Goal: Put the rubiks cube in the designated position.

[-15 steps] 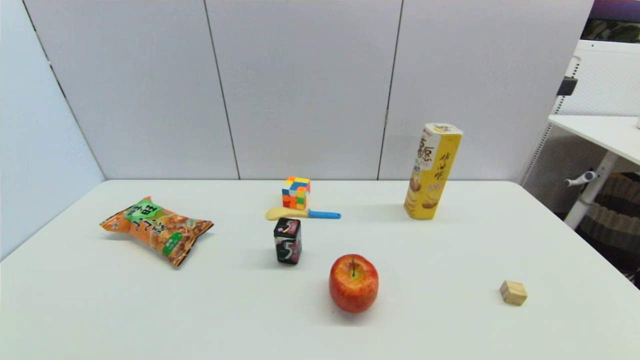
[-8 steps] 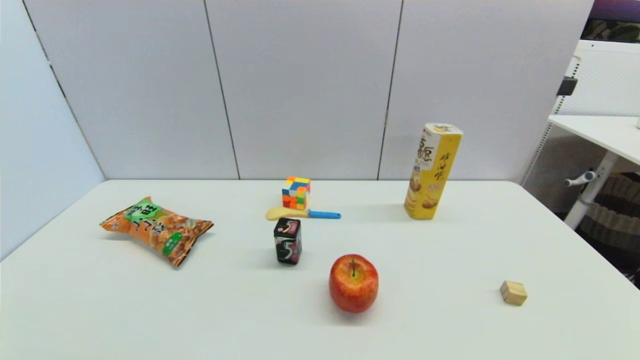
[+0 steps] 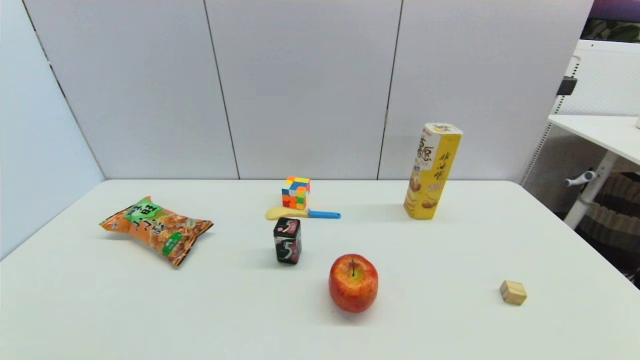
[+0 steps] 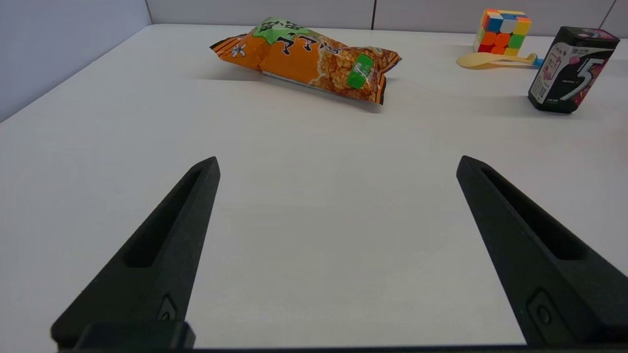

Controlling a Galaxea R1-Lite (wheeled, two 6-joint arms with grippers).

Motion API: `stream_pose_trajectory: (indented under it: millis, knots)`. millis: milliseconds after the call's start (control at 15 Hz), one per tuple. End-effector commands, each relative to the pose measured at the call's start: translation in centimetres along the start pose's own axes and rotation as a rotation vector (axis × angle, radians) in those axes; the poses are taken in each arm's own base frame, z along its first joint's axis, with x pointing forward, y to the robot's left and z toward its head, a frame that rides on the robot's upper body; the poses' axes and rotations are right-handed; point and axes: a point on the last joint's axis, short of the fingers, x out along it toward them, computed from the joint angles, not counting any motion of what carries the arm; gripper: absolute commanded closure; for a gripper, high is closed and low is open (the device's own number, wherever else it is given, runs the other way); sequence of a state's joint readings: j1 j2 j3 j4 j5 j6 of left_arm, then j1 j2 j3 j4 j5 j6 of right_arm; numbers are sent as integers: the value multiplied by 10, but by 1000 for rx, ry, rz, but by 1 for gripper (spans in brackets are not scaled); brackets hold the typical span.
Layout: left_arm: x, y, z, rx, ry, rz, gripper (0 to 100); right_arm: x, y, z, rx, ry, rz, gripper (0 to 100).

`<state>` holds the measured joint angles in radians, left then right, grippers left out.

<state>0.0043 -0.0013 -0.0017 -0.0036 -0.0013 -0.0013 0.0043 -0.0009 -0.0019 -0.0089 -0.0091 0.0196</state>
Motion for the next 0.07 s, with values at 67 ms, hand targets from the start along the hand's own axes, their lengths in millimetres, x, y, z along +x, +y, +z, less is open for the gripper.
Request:
stream_pose_trajectory:
  millis: [67]
  knots:
    - [0, 0, 0, 0, 0, 0, 0, 0, 0, 0, 0, 1, 0, 0]
